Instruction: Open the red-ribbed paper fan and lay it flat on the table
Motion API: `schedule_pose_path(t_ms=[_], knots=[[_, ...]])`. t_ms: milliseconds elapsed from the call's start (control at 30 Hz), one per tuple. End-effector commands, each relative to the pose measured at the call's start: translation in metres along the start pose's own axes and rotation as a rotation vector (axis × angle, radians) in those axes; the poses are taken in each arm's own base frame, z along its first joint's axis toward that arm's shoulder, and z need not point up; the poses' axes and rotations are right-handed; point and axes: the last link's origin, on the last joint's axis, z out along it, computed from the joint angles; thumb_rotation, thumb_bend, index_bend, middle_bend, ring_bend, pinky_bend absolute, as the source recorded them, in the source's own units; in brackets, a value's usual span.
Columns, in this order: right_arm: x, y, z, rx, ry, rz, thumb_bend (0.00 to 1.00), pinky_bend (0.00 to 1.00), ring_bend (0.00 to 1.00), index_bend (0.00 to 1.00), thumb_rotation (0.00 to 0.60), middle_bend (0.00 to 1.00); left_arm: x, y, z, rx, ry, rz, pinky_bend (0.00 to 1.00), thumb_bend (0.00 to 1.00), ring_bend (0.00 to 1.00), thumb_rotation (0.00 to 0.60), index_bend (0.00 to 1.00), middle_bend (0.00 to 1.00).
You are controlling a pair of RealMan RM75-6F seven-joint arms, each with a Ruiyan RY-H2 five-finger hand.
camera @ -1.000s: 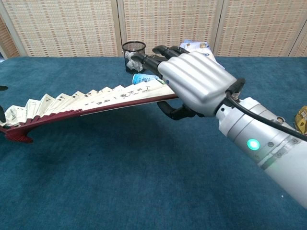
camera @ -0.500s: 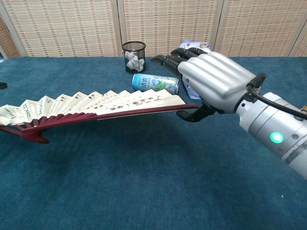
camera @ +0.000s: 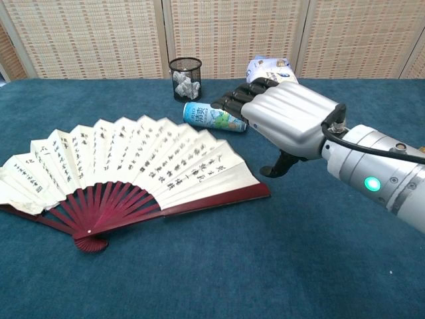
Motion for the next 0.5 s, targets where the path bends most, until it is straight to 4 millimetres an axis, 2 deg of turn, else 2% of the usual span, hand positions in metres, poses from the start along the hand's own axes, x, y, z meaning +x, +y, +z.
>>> schedule_pose_path(t_ms=[33, 133, 300, 400, 500], knots=[[0.002, 0.01, -0.016, 0.004, -0.019, -0.051, 0.08, 0.02, 0.0, 0.0, 0.6, 0.01, 0.013, -0.003, -0.005, 0.026, 0.076, -0.071, 0.01, 0.35, 0.0, 0.6, 0.0, 0.0], [0.002, 0.023, -0.034, -0.012, -0.048, -0.079, 0.06, 0.0, 0.0, 0.0, 0.6, 0.0, 0.019, -0.001, -0.008, 0.019, 0.136, -0.133, 0.01, 0.35, 0.0, 0.6, 0.0, 0.0], [0.013, 0.045, -0.062, -0.105, 0.006, -0.009, 0.06, 0.0, 0.0, 0.0, 0.6, 0.0, 0.03, 0.01, -0.026, -0.039, 0.253, -0.215, 0.01, 0.37, 0.0, 0.6, 0.0, 0.0], [0.016, 0.064, -0.096, -0.183, 0.049, 0.054, 0.06, 0.0, 0.0, 0.0, 0.6, 0.0, 0.038, 0.016, -0.044, -0.064, 0.313, -0.215, 0.0, 0.38, 0.0, 0.6, 0.0, 0.0], [0.013, 0.089, -0.145, -0.291, 0.044, 0.102, 0.06, 0.0, 0.0, 0.0, 0.6, 0.0, 0.044, 0.021, -0.062, -0.08, 0.32, -0.16, 0.0, 0.38, 0.0, 0.6, 0.0, 0.0]])
